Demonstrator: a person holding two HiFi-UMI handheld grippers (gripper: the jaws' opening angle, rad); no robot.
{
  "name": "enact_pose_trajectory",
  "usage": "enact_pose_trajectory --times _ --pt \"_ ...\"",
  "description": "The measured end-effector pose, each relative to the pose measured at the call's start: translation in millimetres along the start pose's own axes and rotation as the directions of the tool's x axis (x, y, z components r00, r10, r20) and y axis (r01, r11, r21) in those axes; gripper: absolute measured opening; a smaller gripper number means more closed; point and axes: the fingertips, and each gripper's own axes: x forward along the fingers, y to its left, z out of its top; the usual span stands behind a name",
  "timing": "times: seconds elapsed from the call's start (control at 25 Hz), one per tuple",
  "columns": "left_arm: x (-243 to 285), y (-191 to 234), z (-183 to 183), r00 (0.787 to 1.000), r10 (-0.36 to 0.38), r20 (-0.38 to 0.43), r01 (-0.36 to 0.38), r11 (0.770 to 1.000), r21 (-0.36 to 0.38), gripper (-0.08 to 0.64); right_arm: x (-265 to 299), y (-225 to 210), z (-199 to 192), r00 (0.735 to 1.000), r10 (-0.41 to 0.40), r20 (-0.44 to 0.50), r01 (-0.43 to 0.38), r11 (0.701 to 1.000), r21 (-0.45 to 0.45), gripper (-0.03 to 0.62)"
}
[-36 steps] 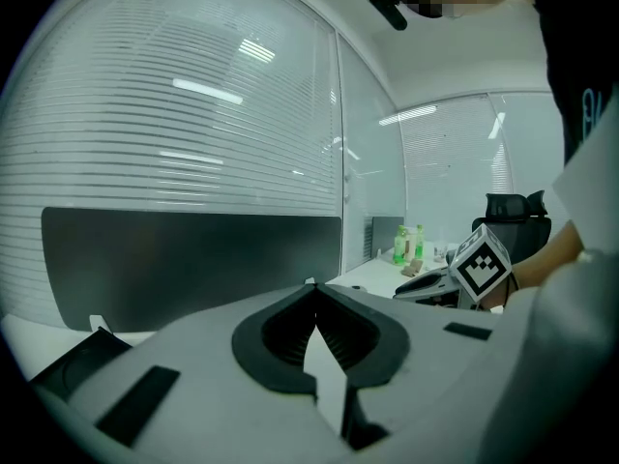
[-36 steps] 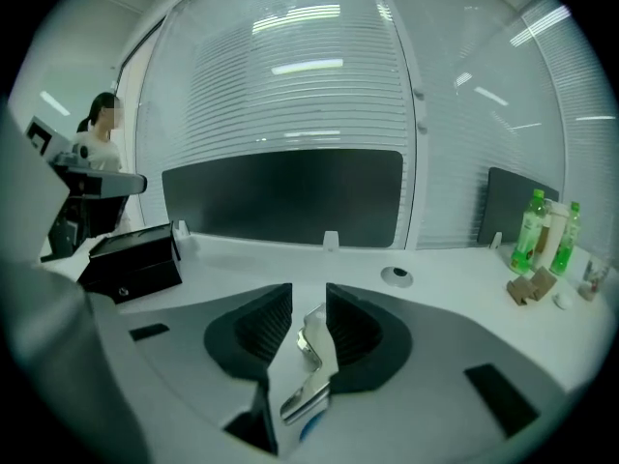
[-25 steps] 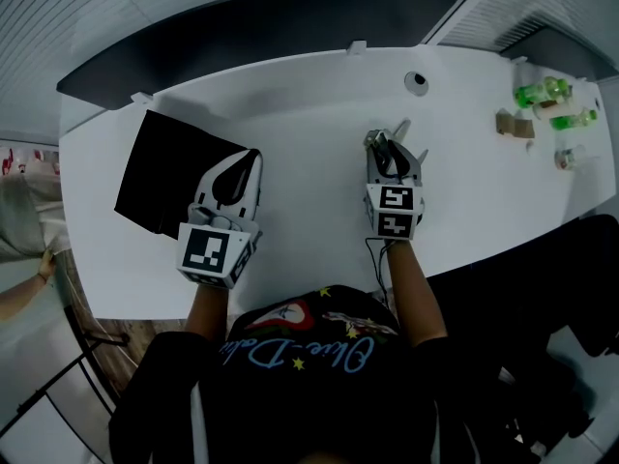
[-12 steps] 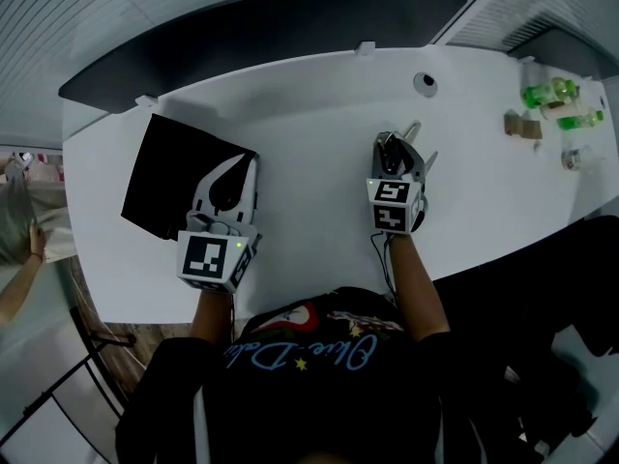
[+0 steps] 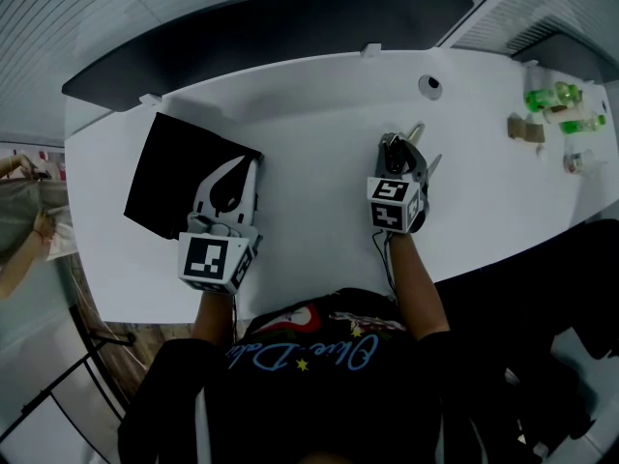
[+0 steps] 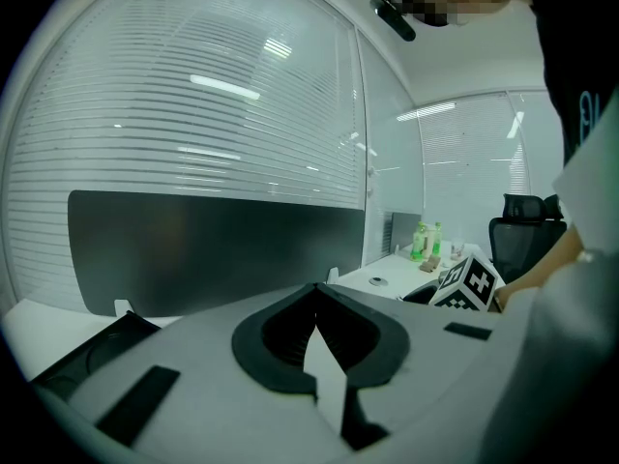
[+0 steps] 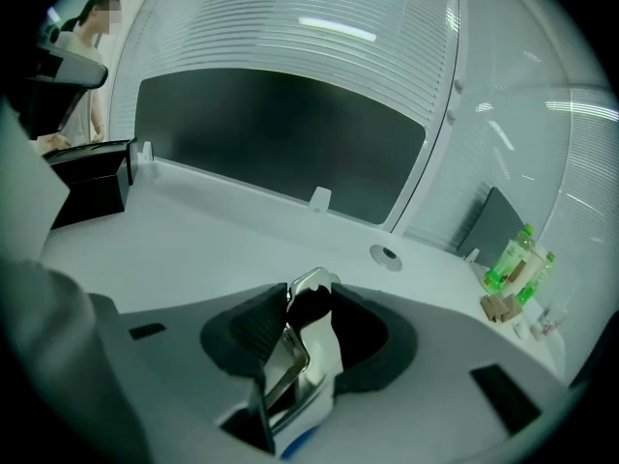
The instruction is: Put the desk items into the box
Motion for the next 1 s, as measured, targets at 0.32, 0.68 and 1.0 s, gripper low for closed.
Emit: enact_pose_trajectory --times 0.32,0.68,1.0 --pt "0 -5 3 1.0 -0.006 0.009 0.006 1.0 -0.003 0.008 -10 -3 0 1.0 -0.027 0.01 0.027 1.0 0.002 0.107" --pt "-4 -12 8 1.0 -0.017 0.017 0.017 1.0 0.012 0.008 -21 -17 -1 0.997 -0.072 0.025 0.071 0.996 0.047 0.042" --pt "-8 -18 11 1.0 -0.017 0.021 0.017 1.0 0.023 0.008 -24 -18 0 0.998 -0.049 0.045 0.045 0.995 0.093 0.015"
